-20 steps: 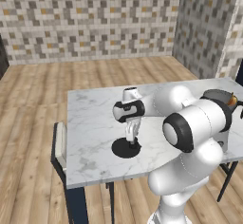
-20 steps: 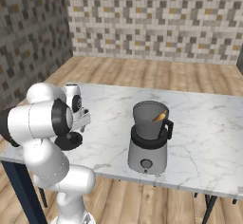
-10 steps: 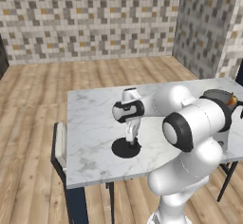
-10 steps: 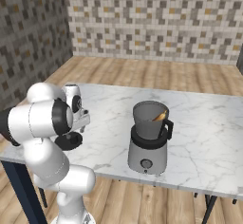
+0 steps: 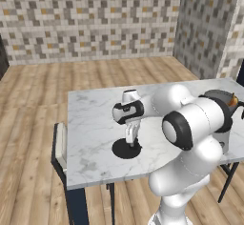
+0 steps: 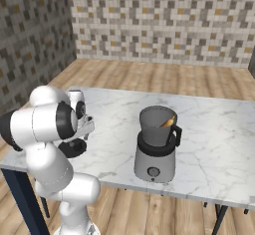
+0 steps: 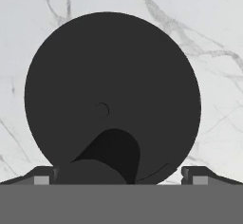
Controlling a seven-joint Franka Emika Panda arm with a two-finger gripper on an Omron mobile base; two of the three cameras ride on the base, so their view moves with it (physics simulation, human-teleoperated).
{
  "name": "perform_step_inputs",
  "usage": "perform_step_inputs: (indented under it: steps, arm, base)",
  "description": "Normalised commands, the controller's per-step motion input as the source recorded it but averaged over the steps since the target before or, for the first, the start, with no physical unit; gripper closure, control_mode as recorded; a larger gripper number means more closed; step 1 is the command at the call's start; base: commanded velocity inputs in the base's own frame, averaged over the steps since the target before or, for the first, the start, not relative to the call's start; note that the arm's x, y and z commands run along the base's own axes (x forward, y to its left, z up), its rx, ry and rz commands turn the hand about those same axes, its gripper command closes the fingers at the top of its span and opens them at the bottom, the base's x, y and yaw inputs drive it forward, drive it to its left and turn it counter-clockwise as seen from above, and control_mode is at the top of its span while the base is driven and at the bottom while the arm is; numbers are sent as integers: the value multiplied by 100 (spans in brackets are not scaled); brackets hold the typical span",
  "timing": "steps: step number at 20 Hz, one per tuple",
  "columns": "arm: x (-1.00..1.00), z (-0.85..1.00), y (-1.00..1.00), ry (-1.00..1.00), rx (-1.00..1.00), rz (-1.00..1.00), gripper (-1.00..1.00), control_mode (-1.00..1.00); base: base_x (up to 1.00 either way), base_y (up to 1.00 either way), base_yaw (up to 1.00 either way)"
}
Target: Open the blender lid, put the banana in the blender, close the lid, and start the blender.
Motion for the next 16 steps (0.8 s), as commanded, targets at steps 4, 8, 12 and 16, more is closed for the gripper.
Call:
perform_step_inputs:
  steps: [4, 8, 12, 16]
  arm:
    - [0, -30, 1, 0, 0, 0, -100, -100]
    - [-4, -32, 0, 0, 0, 0, 100, -100]
    - [-7, -41, 0, 0, 0, 0, 100, -100]
    - [-6, -36, 0, 0, 0, 0, 100, -100]
  base:
    - [0, 0, 0]
    - [0, 0, 0]
    - [0, 0, 0]
    - [0, 0, 0]
